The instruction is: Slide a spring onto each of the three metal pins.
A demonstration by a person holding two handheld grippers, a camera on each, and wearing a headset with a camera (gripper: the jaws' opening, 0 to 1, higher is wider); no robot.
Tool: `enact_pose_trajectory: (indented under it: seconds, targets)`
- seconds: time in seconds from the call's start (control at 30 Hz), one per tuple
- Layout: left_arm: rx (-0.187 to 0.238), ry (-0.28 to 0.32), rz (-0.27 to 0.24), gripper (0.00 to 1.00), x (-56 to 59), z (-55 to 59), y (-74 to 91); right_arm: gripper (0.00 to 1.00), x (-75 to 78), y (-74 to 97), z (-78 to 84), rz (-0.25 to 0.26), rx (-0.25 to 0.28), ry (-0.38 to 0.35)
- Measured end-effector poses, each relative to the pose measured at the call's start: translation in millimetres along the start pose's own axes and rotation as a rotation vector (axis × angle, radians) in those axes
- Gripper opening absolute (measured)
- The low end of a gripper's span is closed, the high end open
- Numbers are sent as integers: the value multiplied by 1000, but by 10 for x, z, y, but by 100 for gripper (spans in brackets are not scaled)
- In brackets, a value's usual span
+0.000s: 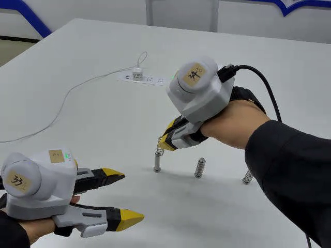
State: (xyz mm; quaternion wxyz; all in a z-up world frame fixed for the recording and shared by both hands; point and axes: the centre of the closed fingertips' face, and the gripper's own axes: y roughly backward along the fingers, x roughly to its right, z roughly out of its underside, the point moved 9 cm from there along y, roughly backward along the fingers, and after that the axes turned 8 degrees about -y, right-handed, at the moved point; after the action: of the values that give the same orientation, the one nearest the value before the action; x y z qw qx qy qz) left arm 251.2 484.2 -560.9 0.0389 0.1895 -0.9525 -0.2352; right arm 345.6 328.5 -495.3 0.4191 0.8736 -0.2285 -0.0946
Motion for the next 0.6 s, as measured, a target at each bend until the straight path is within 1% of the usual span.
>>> enact_pose_trajectory:
  seconds: [0.2,0.43,0.6]
  targets:
    - [3,1,0,59,-3,-1,-1,12,30,-81,23,-7,-22,-3]
    - [4,4,0,59,-4,-1,-1,12,51,-142,33,-17,-32,-16]
    - [5,6,-1,59,-4,-3,1,12,54,-227,70,-25,-54,-23]
